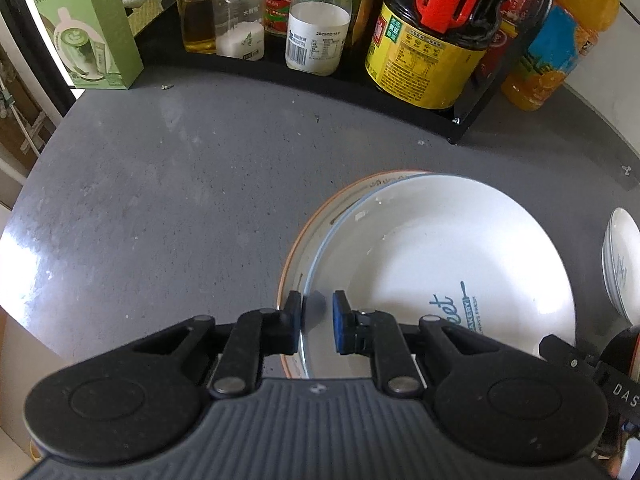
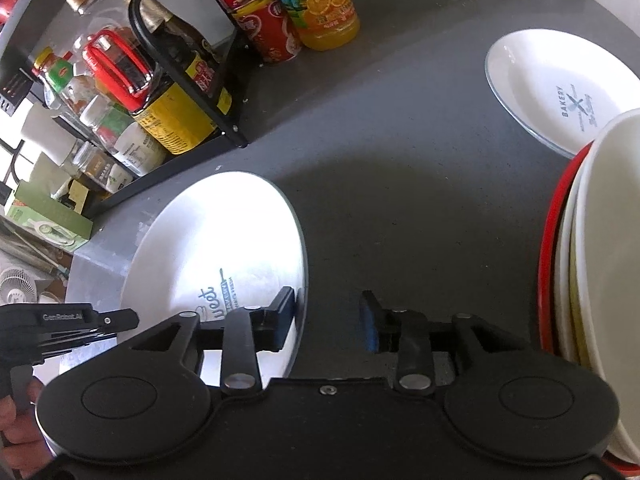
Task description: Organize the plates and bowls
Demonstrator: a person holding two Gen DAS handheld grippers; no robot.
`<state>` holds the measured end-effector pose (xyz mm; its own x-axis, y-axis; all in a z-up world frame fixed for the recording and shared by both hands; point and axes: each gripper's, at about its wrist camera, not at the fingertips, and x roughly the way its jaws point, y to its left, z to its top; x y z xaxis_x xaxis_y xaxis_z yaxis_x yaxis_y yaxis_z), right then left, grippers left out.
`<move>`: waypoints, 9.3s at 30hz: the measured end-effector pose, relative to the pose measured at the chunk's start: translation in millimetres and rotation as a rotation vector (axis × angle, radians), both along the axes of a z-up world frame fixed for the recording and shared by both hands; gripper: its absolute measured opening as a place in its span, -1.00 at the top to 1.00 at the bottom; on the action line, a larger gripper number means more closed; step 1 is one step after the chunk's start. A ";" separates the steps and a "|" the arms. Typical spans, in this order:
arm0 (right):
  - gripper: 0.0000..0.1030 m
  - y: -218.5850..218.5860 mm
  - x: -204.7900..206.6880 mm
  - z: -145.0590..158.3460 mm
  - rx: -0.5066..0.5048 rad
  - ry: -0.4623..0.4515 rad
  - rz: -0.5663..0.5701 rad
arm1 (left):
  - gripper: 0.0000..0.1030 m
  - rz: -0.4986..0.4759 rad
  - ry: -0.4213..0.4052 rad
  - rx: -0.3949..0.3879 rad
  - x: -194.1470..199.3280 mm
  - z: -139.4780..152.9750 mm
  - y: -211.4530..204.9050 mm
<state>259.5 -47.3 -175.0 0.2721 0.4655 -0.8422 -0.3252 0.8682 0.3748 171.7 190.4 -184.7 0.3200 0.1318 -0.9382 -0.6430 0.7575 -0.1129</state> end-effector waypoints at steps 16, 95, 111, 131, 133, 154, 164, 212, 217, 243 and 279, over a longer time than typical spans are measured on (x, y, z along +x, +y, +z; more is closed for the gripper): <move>0.29 9.3 -3.5 -5.5 -0.030 0.015 0.021 | 0.63 -0.016 0.026 0.082 -4.8 6.6 3.7; -0.99 -210.6 18.0 90.9 0.079 -0.200 -0.336 | -0.31 -0.257 -0.099 0.040 88.4 94.7 -207.3; -0.66 -259.0 107.1 39.4 0.070 -0.036 -0.471 | -0.30 -0.359 -0.038 0.002 203.1 51.7 -233.0; -0.16 -265.2 176.6 -36.1 0.077 0.143 -0.369 | -0.13 -0.354 0.086 -0.069 278.7 -26.2 -245.5; -0.12 -264.0 179.8 -40.9 0.077 0.155 -0.363 | -0.08 -0.344 0.089 -0.087 281.1 -29.7 -243.5; 0.77 -226.2 185.2 -59.8 0.078 0.211 -0.264 | 0.55 -0.317 0.105 -0.131 280.6 -55.5 -249.0; 0.81 -221.8 174.7 -32.7 0.079 0.103 -0.217 | 0.73 -0.314 0.063 -0.103 272.2 -40.1 -238.4; 0.79 -107.8 17.5 68.9 0.154 -0.107 0.072 | 0.79 -0.077 -0.208 -0.062 65.9 92.6 -118.0; 0.79 -92.0 5.9 64.3 0.155 -0.095 0.115 | 0.79 -0.038 -0.200 -0.049 44.2 96.1 -102.2; 0.79 -40.5 -17.9 25.9 0.079 0.001 0.240 | 0.78 0.112 -0.098 -0.097 -21.7 51.2 -52.1; 0.76 1.9 -10.8 -1.6 -0.039 0.036 0.268 | 0.70 0.077 0.051 -0.079 -2.4 -1.8 -28.4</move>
